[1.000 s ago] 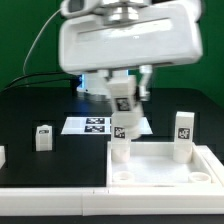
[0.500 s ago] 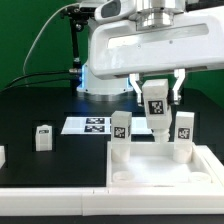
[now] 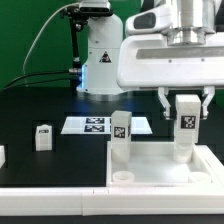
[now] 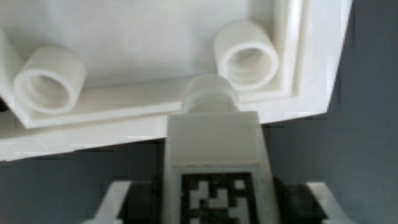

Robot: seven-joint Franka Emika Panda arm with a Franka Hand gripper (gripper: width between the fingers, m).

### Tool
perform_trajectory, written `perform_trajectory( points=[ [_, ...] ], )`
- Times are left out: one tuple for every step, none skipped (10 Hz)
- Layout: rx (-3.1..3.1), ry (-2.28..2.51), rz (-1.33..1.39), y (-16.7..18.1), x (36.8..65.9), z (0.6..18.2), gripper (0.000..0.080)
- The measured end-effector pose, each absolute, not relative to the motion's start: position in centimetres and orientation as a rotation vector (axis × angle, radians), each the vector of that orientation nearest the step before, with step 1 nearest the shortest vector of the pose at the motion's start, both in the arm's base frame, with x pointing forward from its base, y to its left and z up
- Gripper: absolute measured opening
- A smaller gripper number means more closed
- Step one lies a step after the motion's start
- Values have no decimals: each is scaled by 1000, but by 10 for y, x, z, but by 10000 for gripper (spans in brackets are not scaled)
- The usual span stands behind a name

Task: Assemble square table

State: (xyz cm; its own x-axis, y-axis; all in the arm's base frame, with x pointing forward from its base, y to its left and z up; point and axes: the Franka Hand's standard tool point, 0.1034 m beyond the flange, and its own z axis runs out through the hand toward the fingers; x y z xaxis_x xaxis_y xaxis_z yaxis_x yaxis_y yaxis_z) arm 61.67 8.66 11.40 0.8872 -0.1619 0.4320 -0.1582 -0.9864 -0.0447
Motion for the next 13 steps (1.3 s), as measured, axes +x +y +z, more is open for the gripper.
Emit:
perform_trajectory(
  points=[
    [-3044, 257, -697, 87, 617, 113, 282],
    [-3046, 250, -699, 88, 617, 113, 282],
    [-3047, 223, -723, 95, 620, 108, 282],
    [-3055, 184, -739, 99, 625, 102, 282],
    [-3061, 164, -750, 99, 628, 98, 282],
    [-3064, 159, -753, 99, 629, 94, 282],
    [-3068, 157, -750, 100, 629, 90, 282],
    [-3071, 151, -747, 102, 630, 86, 282],
    [-3070, 150, -746, 105, 630, 83, 282],
    [-3064, 145, -758, 109, 631, 83, 282],
    [-3063, 144, -751, 113, 629, 81, 282],
    [-3062, 150, -740, 115, 627, 79, 282],
    [-3063, 152, -743, 115, 625, 77, 282]
  ],
)
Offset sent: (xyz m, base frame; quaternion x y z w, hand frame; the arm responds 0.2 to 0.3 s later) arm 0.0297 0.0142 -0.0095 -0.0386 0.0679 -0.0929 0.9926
